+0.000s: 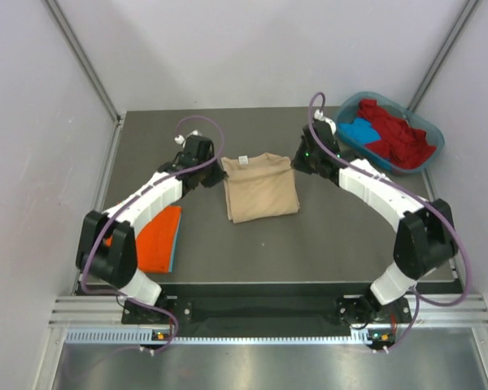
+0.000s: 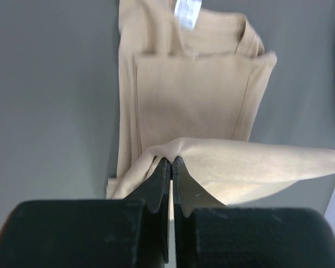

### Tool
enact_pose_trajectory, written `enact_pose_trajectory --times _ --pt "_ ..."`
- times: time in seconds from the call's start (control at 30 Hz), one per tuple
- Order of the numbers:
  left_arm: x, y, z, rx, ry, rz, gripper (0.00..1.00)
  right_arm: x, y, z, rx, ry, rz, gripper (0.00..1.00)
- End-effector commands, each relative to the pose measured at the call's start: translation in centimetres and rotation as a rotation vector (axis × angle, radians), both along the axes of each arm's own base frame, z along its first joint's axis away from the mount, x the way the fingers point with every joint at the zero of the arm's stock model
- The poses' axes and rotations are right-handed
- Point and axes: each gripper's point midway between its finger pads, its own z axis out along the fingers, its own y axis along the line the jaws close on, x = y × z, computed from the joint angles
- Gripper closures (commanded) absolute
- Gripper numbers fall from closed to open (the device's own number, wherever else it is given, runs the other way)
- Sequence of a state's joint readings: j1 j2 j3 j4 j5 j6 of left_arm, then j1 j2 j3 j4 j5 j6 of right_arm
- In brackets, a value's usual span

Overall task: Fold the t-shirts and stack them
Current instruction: Fold the tshirt

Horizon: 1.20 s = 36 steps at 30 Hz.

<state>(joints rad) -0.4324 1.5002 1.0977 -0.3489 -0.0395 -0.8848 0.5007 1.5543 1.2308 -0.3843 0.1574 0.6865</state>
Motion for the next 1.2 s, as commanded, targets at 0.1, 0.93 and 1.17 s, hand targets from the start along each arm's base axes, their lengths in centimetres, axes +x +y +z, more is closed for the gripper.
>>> enact_pose_trajectory --times 0.1,0.93,1.17 --pt "7.6 0.3 1.8 -0.024 -0.106 -0.052 1.00 7.2 1.3 1.7 0.028 -0.062 0.033 1.00" --pt "20.8 2.3 -2.2 -0.011 -0.158 -0.053 0.70 17.5 1.4 -4.3 0.055 -0.054 0.045 0.66" --pt "16.4 0.1 0.9 -0.074 -0.177 -0.209 0.63 11.8 1.7 -1.3 0.055 -0.100 0.305 0.34"
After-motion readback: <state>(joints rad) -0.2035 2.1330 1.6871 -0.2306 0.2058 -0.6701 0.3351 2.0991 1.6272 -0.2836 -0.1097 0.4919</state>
